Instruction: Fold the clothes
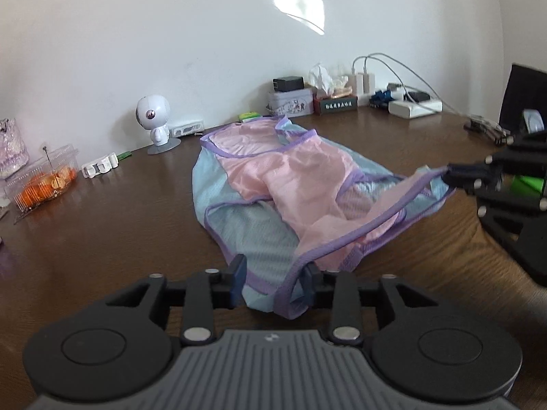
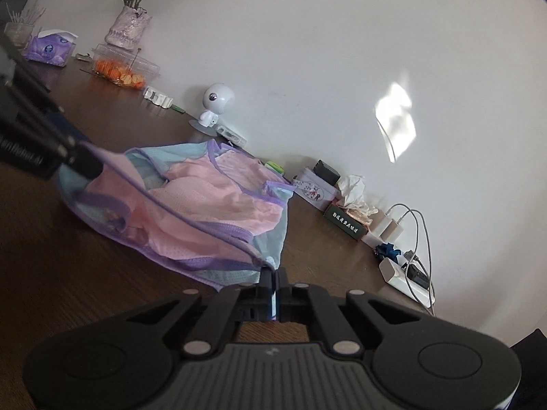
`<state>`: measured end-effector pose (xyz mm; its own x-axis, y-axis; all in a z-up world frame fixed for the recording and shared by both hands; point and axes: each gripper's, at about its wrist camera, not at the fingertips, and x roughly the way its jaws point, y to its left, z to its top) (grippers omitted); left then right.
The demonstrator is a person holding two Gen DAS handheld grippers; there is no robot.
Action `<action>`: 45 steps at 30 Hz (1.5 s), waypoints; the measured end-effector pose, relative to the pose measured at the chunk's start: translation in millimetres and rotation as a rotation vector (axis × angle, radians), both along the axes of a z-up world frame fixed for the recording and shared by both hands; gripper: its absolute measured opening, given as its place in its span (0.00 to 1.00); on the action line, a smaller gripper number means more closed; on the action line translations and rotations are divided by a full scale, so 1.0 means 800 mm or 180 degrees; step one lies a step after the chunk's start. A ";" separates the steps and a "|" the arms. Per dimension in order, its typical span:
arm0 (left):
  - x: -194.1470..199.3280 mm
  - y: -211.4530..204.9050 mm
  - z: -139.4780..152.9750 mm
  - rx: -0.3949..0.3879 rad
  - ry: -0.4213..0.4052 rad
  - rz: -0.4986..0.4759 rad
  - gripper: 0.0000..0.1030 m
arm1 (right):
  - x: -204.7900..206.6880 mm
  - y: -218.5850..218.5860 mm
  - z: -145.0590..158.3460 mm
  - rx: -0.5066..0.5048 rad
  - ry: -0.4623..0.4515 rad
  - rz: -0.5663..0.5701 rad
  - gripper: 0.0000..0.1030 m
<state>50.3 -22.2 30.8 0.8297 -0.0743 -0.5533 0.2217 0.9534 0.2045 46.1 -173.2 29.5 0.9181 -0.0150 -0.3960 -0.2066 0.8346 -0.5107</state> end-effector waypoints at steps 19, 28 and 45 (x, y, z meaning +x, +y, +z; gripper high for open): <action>-0.007 -0.014 -0.003 0.0320 -0.0161 0.0027 0.03 | -0.004 0.017 -0.025 -0.0587 0.0107 0.0243 0.33; -0.011 -0.004 -0.002 0.0350 -0.0468 0.0151 0.03 | 0.011 0.011 -0.022 -0.0410 0.0324 0.0149 0.03; -0.049 -0.023 0.147 0.0731 -0.1576 -0.0008 0.04 | -0.048 -0.025 0.121 0.0290 -0.0179 0.0239 0.01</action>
<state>10.7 -40.2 148.5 0.9951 0.0001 -0.0986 0.0483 0.8715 0.4879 8.1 -193.5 126.0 0.9361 0.0883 -0.3404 -0.2435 0.8613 -0.4460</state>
